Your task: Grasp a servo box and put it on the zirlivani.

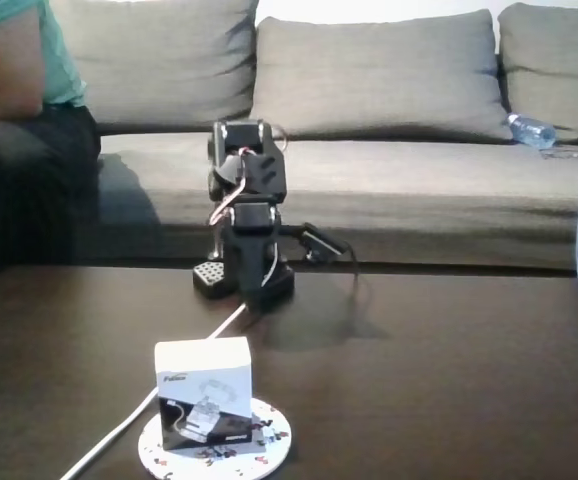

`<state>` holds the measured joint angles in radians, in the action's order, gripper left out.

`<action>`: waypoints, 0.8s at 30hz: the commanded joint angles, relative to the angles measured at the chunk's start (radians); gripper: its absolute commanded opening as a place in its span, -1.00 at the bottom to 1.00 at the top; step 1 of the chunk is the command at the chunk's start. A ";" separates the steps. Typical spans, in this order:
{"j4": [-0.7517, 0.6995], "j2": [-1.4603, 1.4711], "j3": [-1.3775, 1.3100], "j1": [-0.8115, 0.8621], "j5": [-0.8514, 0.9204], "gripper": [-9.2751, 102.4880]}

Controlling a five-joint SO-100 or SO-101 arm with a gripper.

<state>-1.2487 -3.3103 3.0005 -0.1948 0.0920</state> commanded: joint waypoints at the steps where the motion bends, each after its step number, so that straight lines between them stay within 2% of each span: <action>1: -0.029 -0.055 -0.006 -0.005 -0.006 -0.84; 10: -0.103 -0.034 -0.028 -0.011 -0.009 -0.84; 24: -0.103 -0.034 -0.028 -0.014 -0.014 -0.84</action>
<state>-1.2901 -3.3456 2.9989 -0.2071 0.0828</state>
